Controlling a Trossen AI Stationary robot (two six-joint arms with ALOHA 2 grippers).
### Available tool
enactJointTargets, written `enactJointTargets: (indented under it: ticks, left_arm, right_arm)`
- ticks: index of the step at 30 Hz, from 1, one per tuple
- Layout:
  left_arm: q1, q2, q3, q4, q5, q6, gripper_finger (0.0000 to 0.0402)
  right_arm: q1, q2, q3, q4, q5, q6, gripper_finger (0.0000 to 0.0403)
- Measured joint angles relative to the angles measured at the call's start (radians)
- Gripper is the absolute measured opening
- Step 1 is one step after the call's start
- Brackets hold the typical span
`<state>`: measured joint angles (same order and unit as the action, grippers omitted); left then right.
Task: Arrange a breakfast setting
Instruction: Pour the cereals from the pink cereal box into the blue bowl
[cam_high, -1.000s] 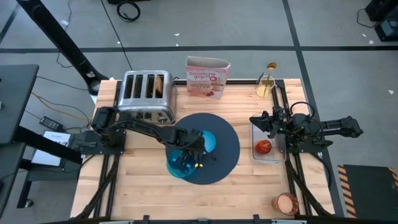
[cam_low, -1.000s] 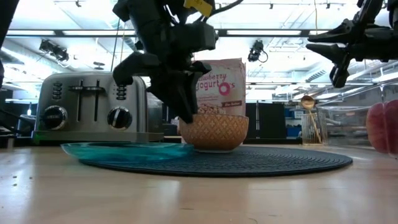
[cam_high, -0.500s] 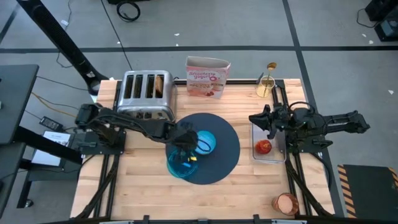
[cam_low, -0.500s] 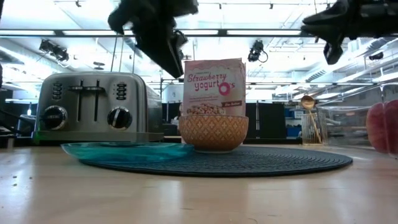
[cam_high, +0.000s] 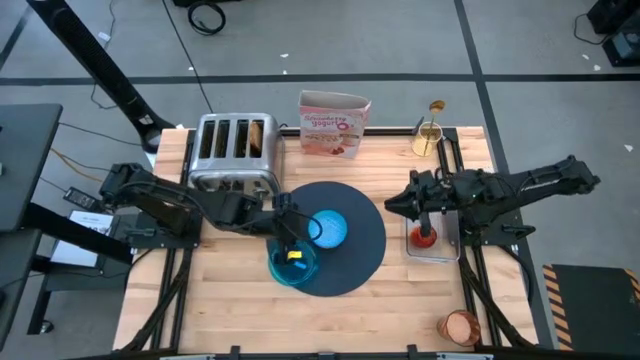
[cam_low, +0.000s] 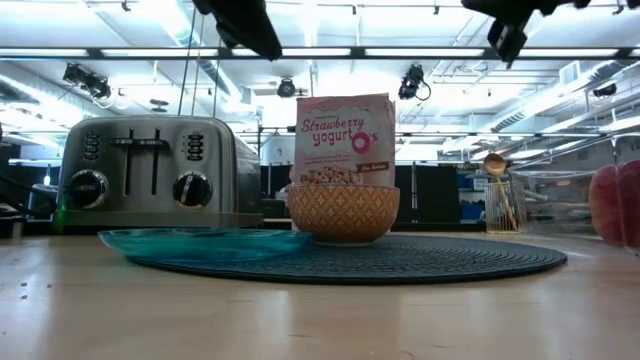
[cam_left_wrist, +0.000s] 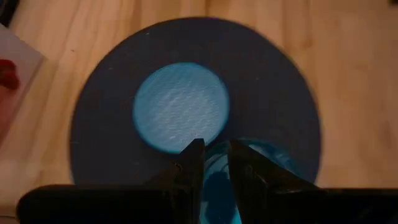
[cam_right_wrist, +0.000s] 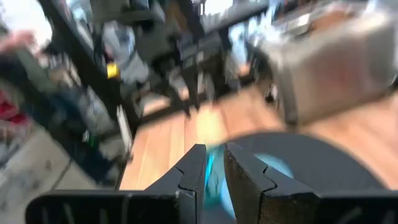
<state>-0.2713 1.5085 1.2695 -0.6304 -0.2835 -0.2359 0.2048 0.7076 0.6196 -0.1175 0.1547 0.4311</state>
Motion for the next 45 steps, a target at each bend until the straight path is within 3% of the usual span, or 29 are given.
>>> enactJointTargets:
  ticks: [11,19,30,38,45]
  left_arm:
    - [-0.147,0.042,-0.001,0.079,-0.065,-0.084,0.0078]
    - [-0.228,0.081,-0.001,0.159,-0.080,-0.154,0.0078]
    - [-0.317,0.154,-0.001,0.272,-0.083,-0.278,0.0080]
    - [-0.339,0.201,-0.001,0.345,-0.090,-0.361,0.0147]
    - [-0.339,0.227,-0.002,0.402,-0.090,-0.352,0.0215]
  right_arm:
    - [0.227,0.208,0.274,-0.463,-0.001,0.166,0.0068]
    - [0.388,0.257,0.319,-0.606,0.004,0.396,0.0067]
    - [0.553,0.247,0.364,-1.042,-0.031,0.607,0.0066]
    - [0.565,0.219,0.364,-1.237,-0.047,0.594,0.0072]
    - [0.564,0.243,0.423,-1.250,-0.191,0.489,0.0101]
